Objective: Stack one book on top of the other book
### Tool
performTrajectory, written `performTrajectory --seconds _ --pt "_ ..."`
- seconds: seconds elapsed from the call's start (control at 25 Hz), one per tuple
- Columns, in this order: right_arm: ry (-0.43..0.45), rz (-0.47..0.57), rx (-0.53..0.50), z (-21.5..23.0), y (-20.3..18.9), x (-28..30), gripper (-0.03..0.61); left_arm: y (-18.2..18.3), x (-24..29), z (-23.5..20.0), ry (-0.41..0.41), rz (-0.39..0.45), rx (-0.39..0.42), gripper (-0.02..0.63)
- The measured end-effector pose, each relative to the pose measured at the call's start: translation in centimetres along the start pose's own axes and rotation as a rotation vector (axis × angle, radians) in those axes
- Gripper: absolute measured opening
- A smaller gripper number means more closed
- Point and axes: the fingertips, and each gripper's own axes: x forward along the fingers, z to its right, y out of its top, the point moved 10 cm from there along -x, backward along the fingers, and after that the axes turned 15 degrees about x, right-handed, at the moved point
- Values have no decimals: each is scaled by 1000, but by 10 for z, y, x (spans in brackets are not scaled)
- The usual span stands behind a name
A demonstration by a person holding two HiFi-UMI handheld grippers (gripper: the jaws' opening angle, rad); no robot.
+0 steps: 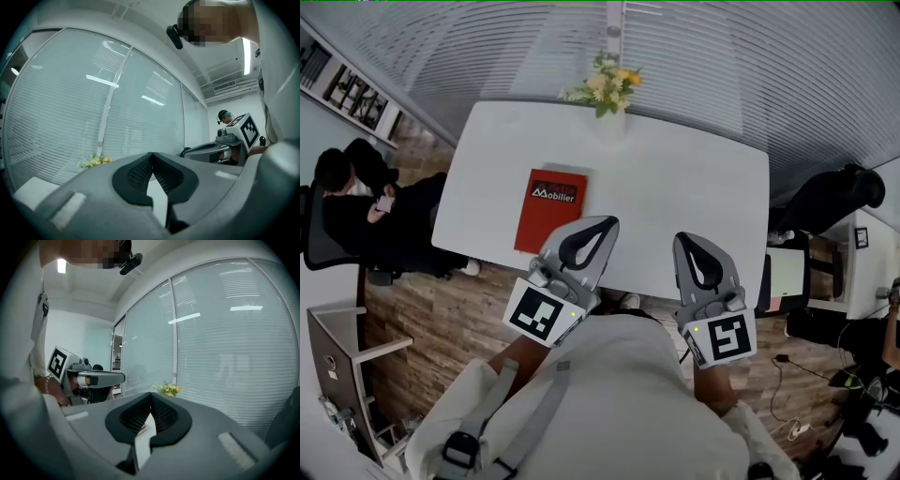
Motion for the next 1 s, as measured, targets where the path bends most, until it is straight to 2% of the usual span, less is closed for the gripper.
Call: performTrajectory --seconds 1.0 --pt "-17 6 9 -3 1 -14 3 6 -6 12 -13 10 -5 5"
